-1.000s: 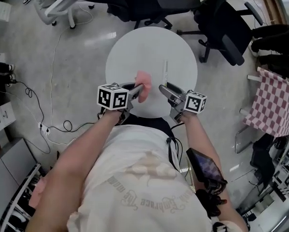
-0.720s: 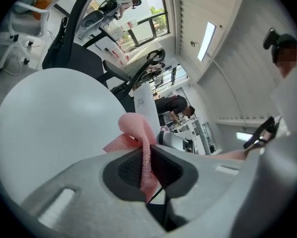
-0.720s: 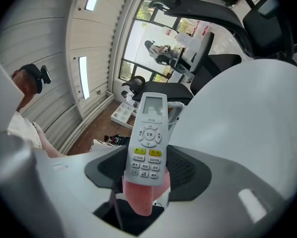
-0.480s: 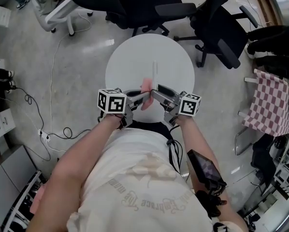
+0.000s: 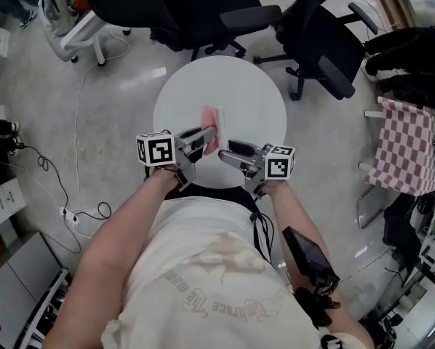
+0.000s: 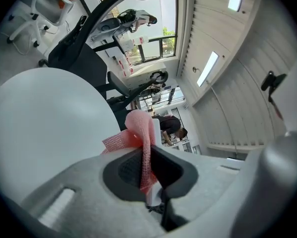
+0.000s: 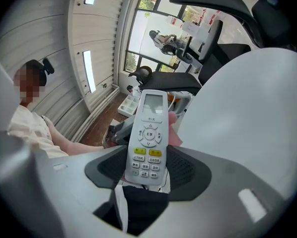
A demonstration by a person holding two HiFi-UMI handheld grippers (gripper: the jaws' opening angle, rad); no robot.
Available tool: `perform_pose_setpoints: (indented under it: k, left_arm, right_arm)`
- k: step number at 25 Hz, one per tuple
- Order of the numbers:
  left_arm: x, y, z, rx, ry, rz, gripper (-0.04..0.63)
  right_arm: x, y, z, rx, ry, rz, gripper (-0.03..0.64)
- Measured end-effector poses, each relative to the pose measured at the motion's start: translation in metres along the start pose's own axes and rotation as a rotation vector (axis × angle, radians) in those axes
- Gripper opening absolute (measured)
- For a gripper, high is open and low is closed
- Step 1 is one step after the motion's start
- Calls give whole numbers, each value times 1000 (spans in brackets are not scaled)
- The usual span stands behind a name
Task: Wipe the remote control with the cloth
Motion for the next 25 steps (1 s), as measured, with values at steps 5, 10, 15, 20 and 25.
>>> perform_pose_setpoints:
  k: [5, 10, 15, 20, 25]
  left_arm:
    - [-2, -3, 24, -37, -23, -8, 28]
    - [4, -1, 41, -90, -7, -10, 28]
    - [20, -6, 22, -35, 96, -10, 28]
    - [24, -16, -19, 72, 172, -1, 28]
    - [30, -12, -50, 132, 233, 13, 28]
  right_arm:
    - [1, 1, -6, 38, 27, 10, 253]
    - [7, 3, -13, 85, 48, 49, 253]
    - [5, 4, -7, 30, 30, 66, 253]
    - [-9, 10, 6, -49, -9, 13, 253]
    - [-32, 19, 9, -76, -40, -62, 253]
Point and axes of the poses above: the fingertips, and each gripper's own axes: y backward along the fingers, x to its left, z out of its top, the point moved 7 cm from there along y, backward along the fingers, and after that the axes turned 12 degrees about -z, right-handed, at the moved point
